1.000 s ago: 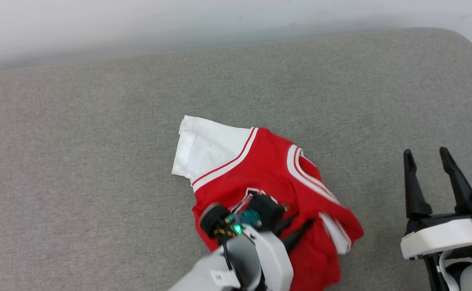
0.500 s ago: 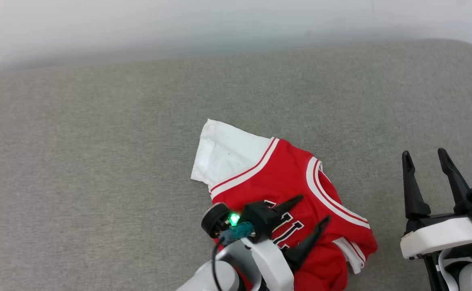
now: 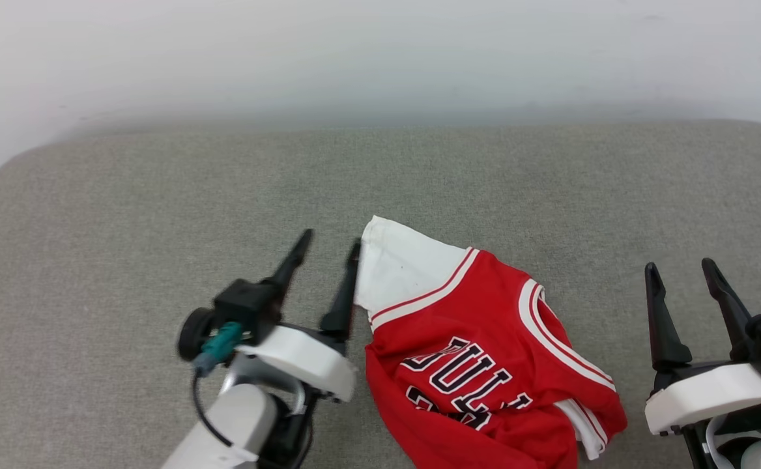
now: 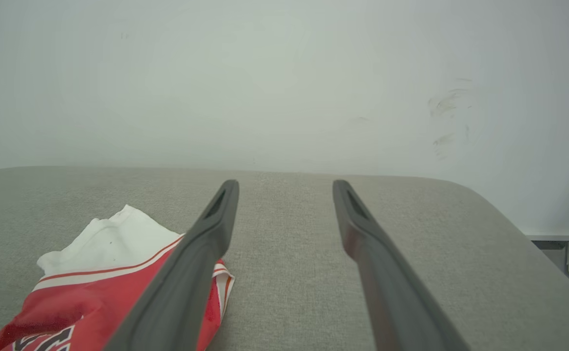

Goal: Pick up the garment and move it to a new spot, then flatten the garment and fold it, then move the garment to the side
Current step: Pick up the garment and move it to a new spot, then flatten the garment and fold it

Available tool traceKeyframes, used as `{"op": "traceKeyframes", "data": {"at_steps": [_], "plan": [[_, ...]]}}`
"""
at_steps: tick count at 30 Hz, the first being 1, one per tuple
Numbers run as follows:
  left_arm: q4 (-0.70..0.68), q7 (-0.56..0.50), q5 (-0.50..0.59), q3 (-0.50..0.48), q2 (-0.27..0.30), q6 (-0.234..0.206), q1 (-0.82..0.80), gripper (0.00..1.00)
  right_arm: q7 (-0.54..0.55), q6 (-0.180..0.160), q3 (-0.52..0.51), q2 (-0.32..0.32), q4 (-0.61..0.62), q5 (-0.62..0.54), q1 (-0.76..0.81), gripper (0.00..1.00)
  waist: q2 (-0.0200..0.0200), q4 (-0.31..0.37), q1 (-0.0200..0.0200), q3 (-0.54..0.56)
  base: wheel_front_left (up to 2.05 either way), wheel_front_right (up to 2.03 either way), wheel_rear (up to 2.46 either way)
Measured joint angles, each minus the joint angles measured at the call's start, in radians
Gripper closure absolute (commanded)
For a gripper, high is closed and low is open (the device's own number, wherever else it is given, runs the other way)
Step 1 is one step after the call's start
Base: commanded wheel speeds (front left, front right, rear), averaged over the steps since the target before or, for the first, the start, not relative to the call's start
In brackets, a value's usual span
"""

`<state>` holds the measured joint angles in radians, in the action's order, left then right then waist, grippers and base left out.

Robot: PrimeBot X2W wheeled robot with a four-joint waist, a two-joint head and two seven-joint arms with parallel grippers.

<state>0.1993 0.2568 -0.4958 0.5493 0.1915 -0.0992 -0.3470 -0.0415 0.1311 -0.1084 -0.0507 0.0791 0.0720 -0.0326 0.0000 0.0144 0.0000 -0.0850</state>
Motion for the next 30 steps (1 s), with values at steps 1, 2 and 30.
{"op": "traceKeyframes", "data": {"at_steps": [1,2,30], "plan": [[-0.003,0.002,0.000,-0.025,0.010,-0.013,0.009,0.00,0.002,0.000,0.000,0.000,0.002,0.000,0.002,0.00,0.0000,-0.003,0.0000,0.005,0.00,0.00,0.00],[-0.007,0.002,-0.001,-0.050,0.020,-0.021,0.021,0.00,0.004,0.000,0.000,0.000,0.004,0.000,0.006,0.00,0.0000,-0.007,0.0001,0.011,0.00,0.00,0.00],[-0.061,-0.007,0.016,-0.207,0.147,-0.060,0.231,0.00,0.021,0.000,0.024,0.000,0.000,0.024,0.063,0.00,0.0000,0.004,0.0000,0.076,0.00,0.00,0.00]]}}
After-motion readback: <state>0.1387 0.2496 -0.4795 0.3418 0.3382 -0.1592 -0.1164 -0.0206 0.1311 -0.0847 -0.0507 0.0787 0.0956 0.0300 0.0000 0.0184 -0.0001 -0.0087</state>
